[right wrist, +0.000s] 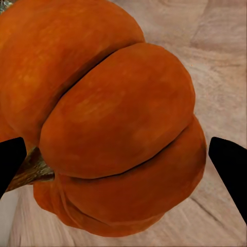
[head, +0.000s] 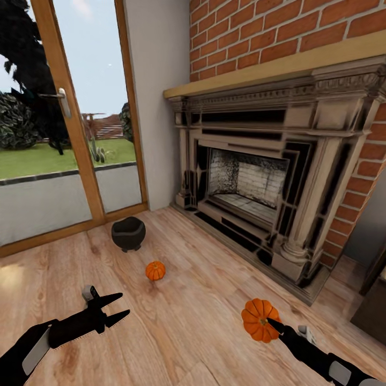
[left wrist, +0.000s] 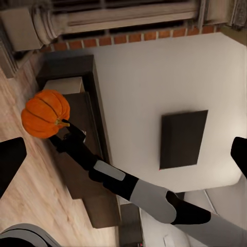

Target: Place each of the two pumpkins and all three candles from the living room inside a cabinet in the living room (use any cabinet), then make sure every cabinet is closed, and position the cauldron so it is next to a table in the living room.

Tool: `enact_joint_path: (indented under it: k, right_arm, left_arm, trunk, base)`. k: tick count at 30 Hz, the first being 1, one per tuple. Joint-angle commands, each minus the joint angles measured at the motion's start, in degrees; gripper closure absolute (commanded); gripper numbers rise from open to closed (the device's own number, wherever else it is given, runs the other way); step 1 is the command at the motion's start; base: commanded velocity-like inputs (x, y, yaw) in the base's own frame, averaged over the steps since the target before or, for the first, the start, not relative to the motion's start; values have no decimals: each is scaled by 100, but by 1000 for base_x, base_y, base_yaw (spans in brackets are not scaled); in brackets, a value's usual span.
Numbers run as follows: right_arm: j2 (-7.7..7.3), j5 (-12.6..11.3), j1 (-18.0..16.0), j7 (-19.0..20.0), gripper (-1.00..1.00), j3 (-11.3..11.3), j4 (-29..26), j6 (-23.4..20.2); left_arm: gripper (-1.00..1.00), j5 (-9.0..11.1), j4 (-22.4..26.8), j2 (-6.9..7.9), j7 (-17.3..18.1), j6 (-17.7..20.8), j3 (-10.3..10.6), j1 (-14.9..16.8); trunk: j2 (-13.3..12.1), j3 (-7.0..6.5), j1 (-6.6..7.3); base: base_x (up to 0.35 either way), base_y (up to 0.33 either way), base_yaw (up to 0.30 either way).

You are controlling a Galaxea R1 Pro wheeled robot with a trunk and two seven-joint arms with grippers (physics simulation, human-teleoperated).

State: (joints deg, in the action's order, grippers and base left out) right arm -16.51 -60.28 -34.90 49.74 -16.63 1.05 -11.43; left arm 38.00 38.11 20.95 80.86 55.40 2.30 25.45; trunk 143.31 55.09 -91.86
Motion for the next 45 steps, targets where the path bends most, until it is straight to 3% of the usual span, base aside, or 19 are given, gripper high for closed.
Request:
enact_joint_path:
  k: [1,25,30,33,36,38,42,45]
  right_arm:
    - [-1,-72,-9,19,100,30,4,-57]
    - [7,-63,-9,46,100,29,1,-9]
    - [1,-63,-9,167,100,27,1,4]
    - [-1,-63,-9,281,100,22,1,14]
    - [-7,-63,-9,355,100,20,-23,17]
    - [-16,-58,-9,438,100,15,-81,17]
    - [-29,-11,-9,525,100,-116,-279,11]
    - [-28,2,-9,592,100,-254,-730,-15]
  left_arm:
    - [-100,27,-5,5,18,59,23,4]
    - [-100,27,-8,12,18,58,19,4]
    - [-100,31,-178,105,-88,48,9,4]
    - [-100,55,-213,124,-473,-23,-79,4]
    - [-100,50,-222,90,-1025,-73,-405,4]
    - [-100,55,-224,66,-1580,-90,-571,4]
    - [-100,100,-187,-92,-2771,-172,-710,4]
    - [-100,109,-176,-232,-3494,-549,-782,27]
  trunk:
    - [3,5,-1]
    - [3,5,-1]
    - [3,5,-1]
    - [3,5,-1]
    - [3,5,-1]
    - [3,5,-1]
    - [3,5,-1]
    - [3,5,-1]
  base:
    - [212,254,0]
    - [307,134,0]
    - [229,47,0]
    - [49,7,0]
    - [13,2,0]
    - [4,1,0]
    - [1,0,0]
    - [0,0,0]
